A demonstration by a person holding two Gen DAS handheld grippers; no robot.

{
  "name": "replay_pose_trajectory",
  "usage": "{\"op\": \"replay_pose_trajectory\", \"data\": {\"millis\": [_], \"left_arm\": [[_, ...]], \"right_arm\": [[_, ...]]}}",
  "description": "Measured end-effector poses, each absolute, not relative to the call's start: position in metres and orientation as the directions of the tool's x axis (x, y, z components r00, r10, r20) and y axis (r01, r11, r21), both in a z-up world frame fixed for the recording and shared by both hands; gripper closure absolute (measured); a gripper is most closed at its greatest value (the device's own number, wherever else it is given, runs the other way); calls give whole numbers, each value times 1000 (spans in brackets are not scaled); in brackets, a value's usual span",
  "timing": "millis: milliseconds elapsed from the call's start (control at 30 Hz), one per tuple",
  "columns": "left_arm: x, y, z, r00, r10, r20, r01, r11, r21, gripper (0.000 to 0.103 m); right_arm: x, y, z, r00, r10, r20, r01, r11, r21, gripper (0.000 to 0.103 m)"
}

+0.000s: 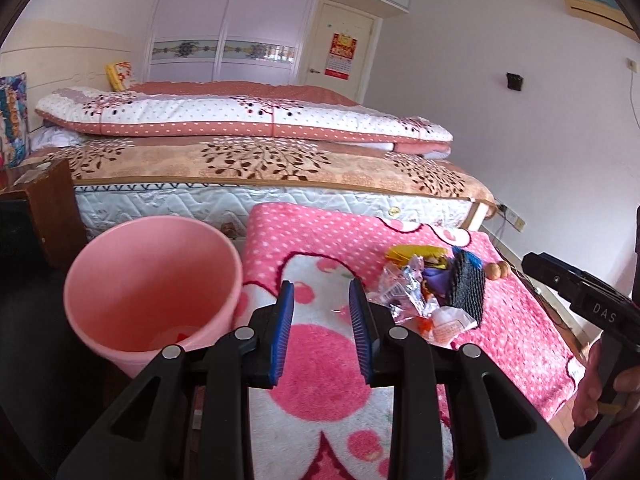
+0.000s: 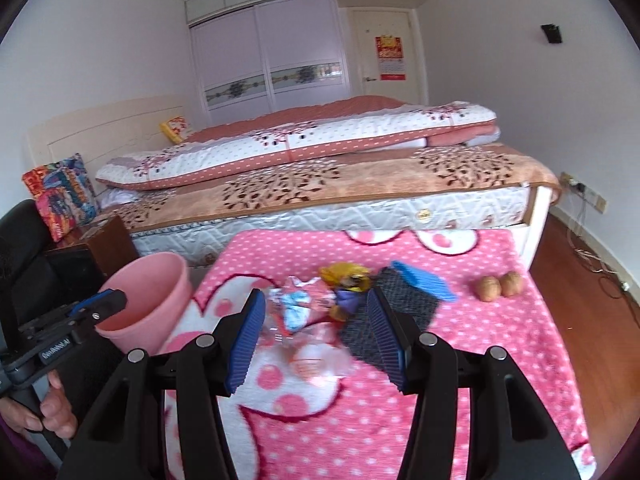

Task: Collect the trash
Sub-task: 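Move both tools back from the bucket to the trash on the bed, then grasp clear plastic wrapper with left tool while right tool grasps white plastic bag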

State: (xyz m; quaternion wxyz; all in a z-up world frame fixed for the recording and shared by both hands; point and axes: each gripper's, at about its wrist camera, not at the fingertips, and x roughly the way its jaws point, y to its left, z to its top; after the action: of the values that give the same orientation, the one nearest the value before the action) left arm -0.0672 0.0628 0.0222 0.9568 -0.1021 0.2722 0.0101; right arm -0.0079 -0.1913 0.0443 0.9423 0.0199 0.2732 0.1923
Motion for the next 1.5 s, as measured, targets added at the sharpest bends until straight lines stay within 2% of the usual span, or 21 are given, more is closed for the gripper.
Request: {"op": "replay_pose_trajectory", "data": {"millis": [233, 533, 633, 767, 1033, 1233, 1300, 1400, 1500], "left_arm": [[-44, 47, 3, 807, -126, -576, 4, 978, -209, 75], [-6, 30, -19, 753, -173, -635, 70, 980, -184, 74], [8, 25, -23, 735, -175, -655, 96, 983, -155, 74], [24, 21, -29, 720, -171, -672, 123, 985, -118, 74], [44, 13, -42, 682, -198, -704, 218, 974, -62, 74], [42, 10, -50, 692, -213, -690, 234, 970, -65, 75], [41, 10, -50, 693, -215, -688, 236, 970, -66, 92], [39, 14, -47, 708, -198, -678, 208, 976, -68, 100], [35, 20, -44, 709, -211, -673, 188, 976, -108, 101]], "right_arm": [[10, -222, 13, 750, 339, -568, -283, 941, 188, 50], [43, -232, -24, 683, 332, -651, -239, 943, 230, 50], [49, -231, -27, 647, 387, -657, -260, 922, 288, 50], [50, -214, -24, 617, 454, -643, -332, 891, 310, 39], [56, -189, -36, 564, 469, -680, -384, 878, 286, 38], [60, -185, -47, 539, 456, -708, -382, 882, 277, 38], [60, -184, -50, 529, 455, -716, -383, 881, 278, 38], [63, -180, -53, 515, 459, -723, -385, 878, 284, 38], [64, -176, -55, 513, 453, -729, -384, 881, 277, 38]]}}
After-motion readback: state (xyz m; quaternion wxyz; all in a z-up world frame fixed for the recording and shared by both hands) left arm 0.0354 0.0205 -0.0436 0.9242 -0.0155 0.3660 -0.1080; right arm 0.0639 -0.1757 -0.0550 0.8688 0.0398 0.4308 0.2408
